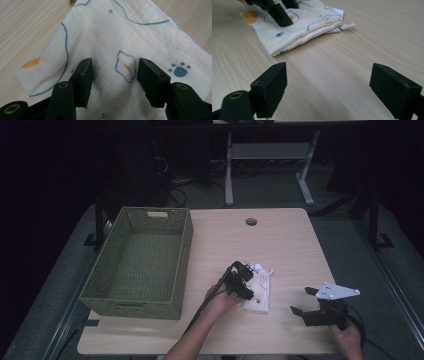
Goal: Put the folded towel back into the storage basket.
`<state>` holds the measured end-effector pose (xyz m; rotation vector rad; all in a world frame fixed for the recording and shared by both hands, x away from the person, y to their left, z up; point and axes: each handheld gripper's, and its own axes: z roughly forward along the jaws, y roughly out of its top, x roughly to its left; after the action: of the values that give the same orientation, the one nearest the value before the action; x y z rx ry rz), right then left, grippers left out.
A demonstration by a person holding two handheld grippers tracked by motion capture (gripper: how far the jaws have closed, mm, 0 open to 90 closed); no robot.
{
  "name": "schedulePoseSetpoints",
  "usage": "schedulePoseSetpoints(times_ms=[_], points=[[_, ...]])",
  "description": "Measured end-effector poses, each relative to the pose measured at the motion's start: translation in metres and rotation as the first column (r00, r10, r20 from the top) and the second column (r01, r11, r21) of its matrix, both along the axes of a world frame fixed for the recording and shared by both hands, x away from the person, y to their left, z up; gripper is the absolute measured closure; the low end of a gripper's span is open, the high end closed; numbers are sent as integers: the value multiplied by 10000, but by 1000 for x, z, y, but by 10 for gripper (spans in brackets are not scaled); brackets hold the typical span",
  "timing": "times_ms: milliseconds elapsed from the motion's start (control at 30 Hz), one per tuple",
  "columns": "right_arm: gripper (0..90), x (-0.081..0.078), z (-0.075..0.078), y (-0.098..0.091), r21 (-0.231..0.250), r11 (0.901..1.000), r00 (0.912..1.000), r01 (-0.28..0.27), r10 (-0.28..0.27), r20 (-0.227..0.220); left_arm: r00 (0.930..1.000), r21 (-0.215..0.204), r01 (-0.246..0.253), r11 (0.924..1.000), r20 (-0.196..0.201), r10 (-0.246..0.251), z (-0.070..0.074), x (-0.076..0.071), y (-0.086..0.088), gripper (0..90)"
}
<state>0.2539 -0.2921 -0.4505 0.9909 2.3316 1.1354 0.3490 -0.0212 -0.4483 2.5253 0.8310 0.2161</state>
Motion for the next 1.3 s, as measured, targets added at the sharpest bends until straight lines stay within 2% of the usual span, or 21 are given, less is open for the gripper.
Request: schedulePoseSetpoints(times_ms=[200,300,667,933,1033,1300], points=[[137,-1,1,2,-19,10000,10000,-1,1,60,9999,-71,-96,9999,32,96,0,2,3,544],[138,-2,1,3,-58,10000,10000,-46,47,76,9999,-299,-138,9995,100,141,0,3,8,574],[138,-2,2,5,-86,9998,9998,-151,151,101,9991,-295,-223,9993,343,233,-1,7,13,778],[138,-3,1,7,-84,9995,9996,-289,289,-11,9995,-556,-272,9981,152,281,-1,10,17,805],[137,-3,2,6,91,9996,9996,-263,263,39,9993,-690,-333,9971,132,343,-2,9,18,807],[137,-4,3,2,337,9992,9997,-218,216,80,9970,-1059,-751,9915,-290,724,-2,12,22,808]])
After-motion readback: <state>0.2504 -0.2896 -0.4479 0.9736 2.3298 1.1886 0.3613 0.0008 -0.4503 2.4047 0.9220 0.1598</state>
